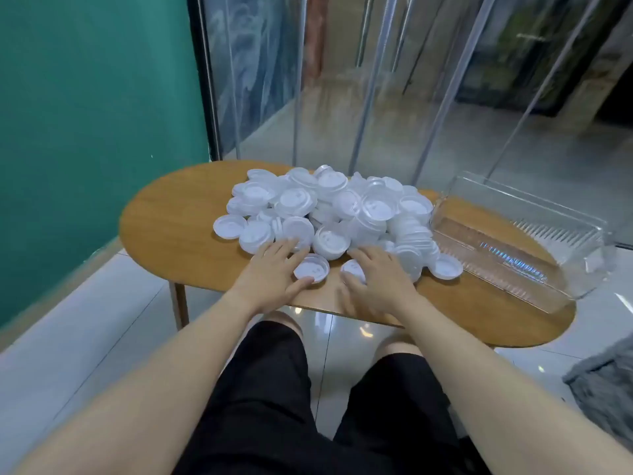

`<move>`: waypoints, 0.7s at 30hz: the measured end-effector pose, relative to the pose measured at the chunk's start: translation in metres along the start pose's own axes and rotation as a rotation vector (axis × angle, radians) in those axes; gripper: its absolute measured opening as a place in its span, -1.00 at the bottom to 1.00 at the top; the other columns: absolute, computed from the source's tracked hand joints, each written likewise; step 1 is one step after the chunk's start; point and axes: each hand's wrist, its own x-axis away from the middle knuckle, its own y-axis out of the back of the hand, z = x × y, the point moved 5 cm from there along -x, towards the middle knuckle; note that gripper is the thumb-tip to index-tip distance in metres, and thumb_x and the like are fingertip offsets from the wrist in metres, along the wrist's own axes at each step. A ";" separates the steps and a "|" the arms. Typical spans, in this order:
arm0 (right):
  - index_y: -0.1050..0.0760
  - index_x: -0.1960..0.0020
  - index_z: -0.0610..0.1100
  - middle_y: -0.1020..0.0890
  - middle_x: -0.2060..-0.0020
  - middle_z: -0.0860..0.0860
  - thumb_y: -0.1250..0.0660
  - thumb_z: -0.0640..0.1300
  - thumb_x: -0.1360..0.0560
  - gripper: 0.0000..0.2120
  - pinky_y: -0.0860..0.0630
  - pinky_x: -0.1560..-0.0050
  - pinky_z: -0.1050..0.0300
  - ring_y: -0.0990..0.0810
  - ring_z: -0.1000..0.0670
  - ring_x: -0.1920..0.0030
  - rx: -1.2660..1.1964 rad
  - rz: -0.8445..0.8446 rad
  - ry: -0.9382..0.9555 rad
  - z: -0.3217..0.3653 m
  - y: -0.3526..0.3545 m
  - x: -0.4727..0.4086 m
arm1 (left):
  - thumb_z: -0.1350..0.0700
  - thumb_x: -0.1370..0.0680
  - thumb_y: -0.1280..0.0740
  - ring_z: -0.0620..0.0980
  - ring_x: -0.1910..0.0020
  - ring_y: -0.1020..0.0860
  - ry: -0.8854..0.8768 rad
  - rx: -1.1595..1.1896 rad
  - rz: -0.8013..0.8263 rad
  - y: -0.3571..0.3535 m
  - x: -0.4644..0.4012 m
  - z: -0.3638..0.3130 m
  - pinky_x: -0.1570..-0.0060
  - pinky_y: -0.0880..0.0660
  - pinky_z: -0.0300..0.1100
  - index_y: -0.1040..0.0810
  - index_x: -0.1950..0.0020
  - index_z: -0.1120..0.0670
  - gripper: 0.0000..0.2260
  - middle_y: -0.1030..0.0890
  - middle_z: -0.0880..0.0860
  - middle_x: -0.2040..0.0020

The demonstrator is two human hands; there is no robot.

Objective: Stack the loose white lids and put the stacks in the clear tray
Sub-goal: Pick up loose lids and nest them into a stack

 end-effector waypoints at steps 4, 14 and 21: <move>-0.48 -0.33 -0.11 -0.54 -0.28 -0.02 -0.19 0.10 -0.61 -0.60 -0.35 -0.28 0.00 -0.46 -0.10 -0.31 -0.032 0.003 0.010 -0.011 -0.034 0.008 | -0.31 -0.61 -0.02 0.19 -0.54 -0.29 -0.017 0.007 -0.027 -0.048 -0.008 -0.005 -0.53 -0.14 0.08 -0.48 -0.46 0.01 -0.40 -0.34 0.15 -0.58; -0.55 -0.34 -0.20 -0.57 -0.33 -0.09 -0.31 0.01 -0.59 -0.60 -0.45 -0.37 -0.09 -0.49 -0.12 -0.39 -0.178 -0.159 0.008 -0.026 -0.063 0.018 | -0.05 -0.62 -0.26 0.10 -0.52 -0.33 -0.060 0.178 -0.358 -0.074 -0.015 -0.012 -0.53 -0.13 0.22 -0.64 -0.20 0.00 -0.74 -0.50 0.06 -0.43; -0.46 -0.46 -0.14 -0.49 -0.44 -0.05 -0.51 0.10 -0.51 -0.39 -0.31 -0.48 0.13 -0.38 -0.01 -0.48 -0.340 -0.231 -0.185 -0.039 -0.058 0.021 | 0.15 -0.57 -0.45 0.16 -0.41 -0.45 -0.031 0.206 -0.443 -0.080 -0.015 -0.009 -0.52 -0.17 0.27 -0.68 0.00 0.10 -0.94 -0.61 0.09 -0.25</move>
